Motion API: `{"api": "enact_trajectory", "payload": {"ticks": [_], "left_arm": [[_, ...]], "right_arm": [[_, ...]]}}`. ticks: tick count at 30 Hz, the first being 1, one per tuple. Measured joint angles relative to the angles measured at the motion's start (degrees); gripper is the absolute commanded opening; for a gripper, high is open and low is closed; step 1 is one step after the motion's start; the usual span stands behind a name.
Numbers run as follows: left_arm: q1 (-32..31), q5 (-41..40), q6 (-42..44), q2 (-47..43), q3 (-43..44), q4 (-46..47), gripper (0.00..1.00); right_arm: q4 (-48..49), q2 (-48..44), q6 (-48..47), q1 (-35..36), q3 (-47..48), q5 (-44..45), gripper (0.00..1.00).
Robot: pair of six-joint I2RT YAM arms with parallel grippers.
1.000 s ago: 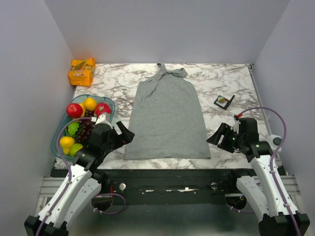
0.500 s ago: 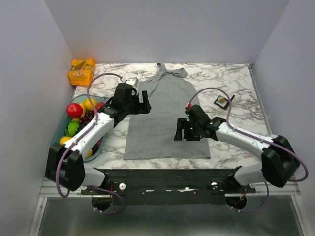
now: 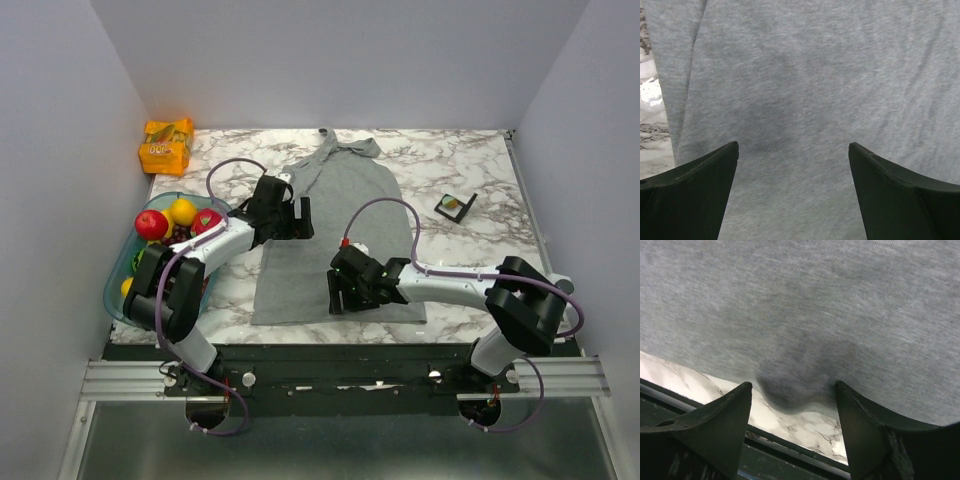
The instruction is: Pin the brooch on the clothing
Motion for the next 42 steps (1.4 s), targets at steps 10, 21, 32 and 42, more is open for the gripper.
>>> {"api": "enact_trajectory", "payload": {"ticks": [10,21,32,42], "left_arm": [[-2.7,-6.0,-1.9,1.6,-4.8,-0.3,0.99],[-3.1,-7.1,-4.3,-4.0,-10.6,-0.7,0.99],[-3.1,-8.6,-4.9,-11.5,-13.6,-7.9,0.99],[-3.3,-12.3,-2.0,-24.2,-3.8,-6.6,0.99]], "right_arm": [[3.9,-0.3,6.5,6.2,-3.0,7.8,0.76],[12.0,-5.0,13.7,9.5,-10.3,9.6,0.78],[8.4,-9.9,16.7,11.0,-11.8,8.3,0.95],[-19.4,-26.5,8.0,4.3,-1.3,11.1,1.00]]}}
